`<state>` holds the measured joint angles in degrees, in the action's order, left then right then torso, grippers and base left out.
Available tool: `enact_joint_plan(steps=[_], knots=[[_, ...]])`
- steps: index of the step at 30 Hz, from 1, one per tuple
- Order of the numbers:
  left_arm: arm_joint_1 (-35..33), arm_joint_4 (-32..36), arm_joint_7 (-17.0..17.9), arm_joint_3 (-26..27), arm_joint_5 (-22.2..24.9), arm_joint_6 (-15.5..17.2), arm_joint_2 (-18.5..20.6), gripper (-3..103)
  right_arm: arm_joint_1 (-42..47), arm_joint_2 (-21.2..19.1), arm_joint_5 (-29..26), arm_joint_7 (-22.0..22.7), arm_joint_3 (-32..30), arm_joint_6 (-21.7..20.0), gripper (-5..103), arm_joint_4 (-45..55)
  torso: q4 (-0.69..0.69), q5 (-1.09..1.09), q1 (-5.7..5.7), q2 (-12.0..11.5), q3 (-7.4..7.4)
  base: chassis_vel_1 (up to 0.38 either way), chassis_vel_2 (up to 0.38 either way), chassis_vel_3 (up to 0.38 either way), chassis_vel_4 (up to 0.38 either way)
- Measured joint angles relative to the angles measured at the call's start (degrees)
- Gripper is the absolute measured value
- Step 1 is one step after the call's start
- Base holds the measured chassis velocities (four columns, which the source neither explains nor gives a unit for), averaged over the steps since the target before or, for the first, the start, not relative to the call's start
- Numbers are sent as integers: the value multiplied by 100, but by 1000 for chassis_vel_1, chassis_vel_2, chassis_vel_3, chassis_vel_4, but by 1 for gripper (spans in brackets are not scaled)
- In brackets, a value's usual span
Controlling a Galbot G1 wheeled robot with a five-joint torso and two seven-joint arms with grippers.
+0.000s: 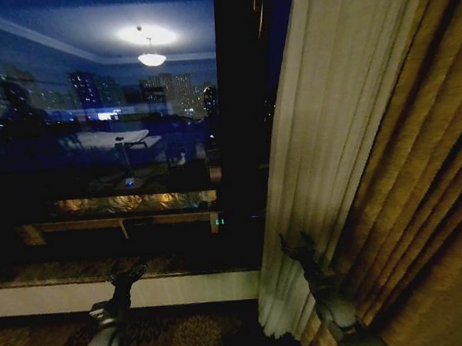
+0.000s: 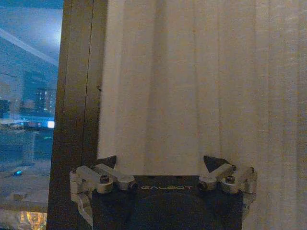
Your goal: Open the curtains by pulling them apart, changing their state from closed to fully open.
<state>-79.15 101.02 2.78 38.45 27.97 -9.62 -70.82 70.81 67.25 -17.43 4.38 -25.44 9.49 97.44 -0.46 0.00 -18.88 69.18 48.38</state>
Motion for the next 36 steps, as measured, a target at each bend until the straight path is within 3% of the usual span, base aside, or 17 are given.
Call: enact_joint_plan(steps=[21, 36], knots=[[0, 0, 0, 0, 0, 0, 0, 100, -20, -1, 3, 13, -9, -10, 100, -17, -1, 1, 0, 0, 0, 27, 25, -29, -28], [0, 0, 0, 1, 0, 1, 0, 100, -24, 1, 3, 19, -8, -10, 100, -22, 0, 0, 0, 0, 0, 258, 267, -265, -256]])
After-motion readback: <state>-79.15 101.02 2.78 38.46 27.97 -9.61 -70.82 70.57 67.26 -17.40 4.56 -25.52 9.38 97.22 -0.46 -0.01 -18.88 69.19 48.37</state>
